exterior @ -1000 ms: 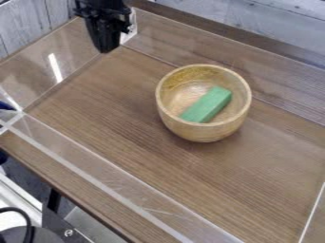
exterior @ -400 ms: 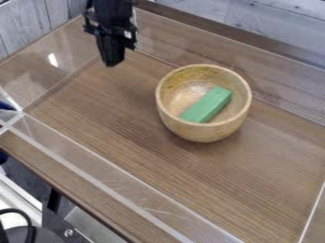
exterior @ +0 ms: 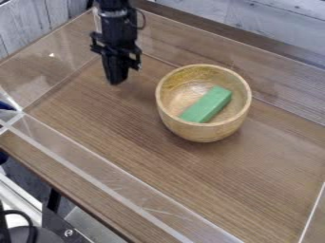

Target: Put the green block in the brown bowl

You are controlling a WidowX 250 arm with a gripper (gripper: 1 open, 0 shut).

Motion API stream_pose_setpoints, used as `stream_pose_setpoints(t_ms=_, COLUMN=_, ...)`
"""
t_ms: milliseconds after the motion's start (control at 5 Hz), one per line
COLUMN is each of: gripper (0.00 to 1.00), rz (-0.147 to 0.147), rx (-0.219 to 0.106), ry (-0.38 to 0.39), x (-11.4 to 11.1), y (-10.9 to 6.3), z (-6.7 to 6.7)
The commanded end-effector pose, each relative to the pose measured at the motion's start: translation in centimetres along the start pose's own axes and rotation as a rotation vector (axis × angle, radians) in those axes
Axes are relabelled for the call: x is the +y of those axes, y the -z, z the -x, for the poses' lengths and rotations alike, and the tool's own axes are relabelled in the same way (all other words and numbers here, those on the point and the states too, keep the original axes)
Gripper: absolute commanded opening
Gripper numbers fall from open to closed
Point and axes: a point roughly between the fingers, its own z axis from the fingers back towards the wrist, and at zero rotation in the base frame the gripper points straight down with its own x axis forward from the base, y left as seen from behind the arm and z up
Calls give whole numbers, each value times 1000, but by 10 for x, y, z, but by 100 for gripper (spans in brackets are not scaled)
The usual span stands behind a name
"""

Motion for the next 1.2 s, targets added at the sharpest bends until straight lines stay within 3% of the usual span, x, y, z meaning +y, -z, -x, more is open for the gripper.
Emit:
stream_pose_setpoints(t_ms=0, gripper=0, rz=-48, rx=-48, ry=7, x=6, y=-13, z=-13)
stream_pose_setpoints(t_ms=1000, gripper=0, rz=-43, rx=-35, ry=-3, x=6, y=-5, z=-20)
